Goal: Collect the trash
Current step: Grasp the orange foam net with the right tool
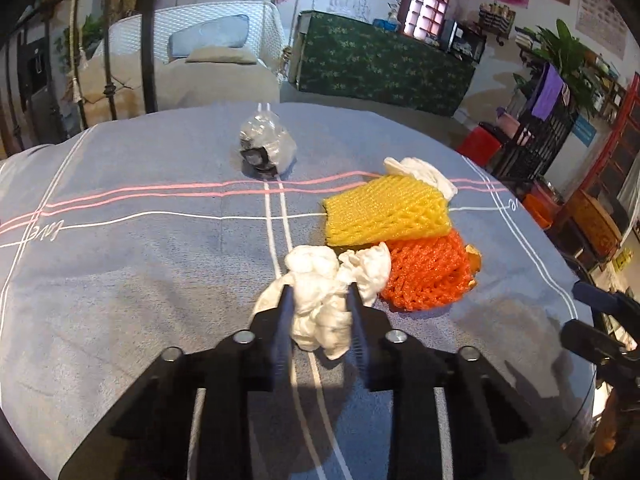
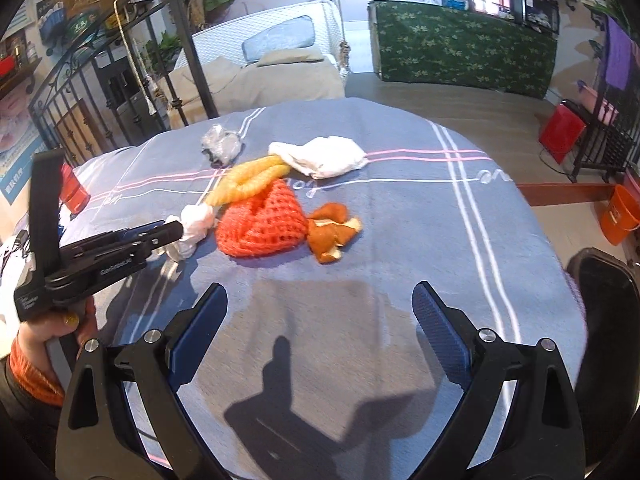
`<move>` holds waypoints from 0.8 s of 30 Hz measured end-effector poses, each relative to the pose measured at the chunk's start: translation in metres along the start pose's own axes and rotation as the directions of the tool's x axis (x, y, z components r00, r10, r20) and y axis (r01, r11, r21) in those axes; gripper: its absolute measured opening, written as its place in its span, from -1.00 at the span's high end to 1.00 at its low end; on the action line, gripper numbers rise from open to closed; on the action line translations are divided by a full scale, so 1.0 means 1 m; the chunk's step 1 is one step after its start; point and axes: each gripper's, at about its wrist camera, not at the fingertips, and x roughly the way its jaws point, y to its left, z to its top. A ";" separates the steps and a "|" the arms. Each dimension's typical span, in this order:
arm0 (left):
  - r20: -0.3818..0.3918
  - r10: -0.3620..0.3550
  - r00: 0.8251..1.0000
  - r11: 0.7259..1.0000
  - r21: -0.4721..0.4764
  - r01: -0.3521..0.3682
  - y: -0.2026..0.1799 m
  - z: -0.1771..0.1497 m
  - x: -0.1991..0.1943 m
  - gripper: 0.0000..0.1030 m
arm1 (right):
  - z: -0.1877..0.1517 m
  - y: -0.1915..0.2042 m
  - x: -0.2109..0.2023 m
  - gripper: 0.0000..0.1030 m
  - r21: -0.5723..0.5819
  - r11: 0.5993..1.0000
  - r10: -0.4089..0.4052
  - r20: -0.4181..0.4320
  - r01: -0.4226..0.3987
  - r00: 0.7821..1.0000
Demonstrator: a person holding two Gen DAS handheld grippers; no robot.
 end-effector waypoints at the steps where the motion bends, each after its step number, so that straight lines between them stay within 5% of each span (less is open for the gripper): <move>1: 0.009 0.008 1.000 1.000 -0.006 -0.008 0.000 0.000 -0.002 0.64 | 0.002 0.003 0.003 -0.80 -0.002 1.000 0.011 -0.004 -0.011 1.000; 3: 0.028 0.029 0.999 0.999 -0.015 -0.028 0.001 -0.001 -0.010 0.78 | 0.006 0.009 0.007 -0.80 -0.009 1.000 0.026 -0.006 -0.026 1.000; 20: 0.094 0.032 0.995 0.994 -0.109 -0.021 0.010 -0.009 -0.043 0.85 | 0.038 0.055 0.074 -0.76 -0.114 0.992 0.038 -0.099 -0.049 0.994; 22: 0.093 0.030 0.995 0.994 -0.107 -0.020 0.009 -0.009 -0.043 0.85 | 0.040 0.057 0.084 -0.61 -0.125 0.991 0.024 -0.122 -0.040 0.992; 24: 0.096 0.026 0.995 0.994 -0.111 -0.015 0.008 -0.009 -0.041 0.85 | 0.041 0.059 0.094 -0.08 -0.143 0.989 0.007 -0.150 -0.029 0.989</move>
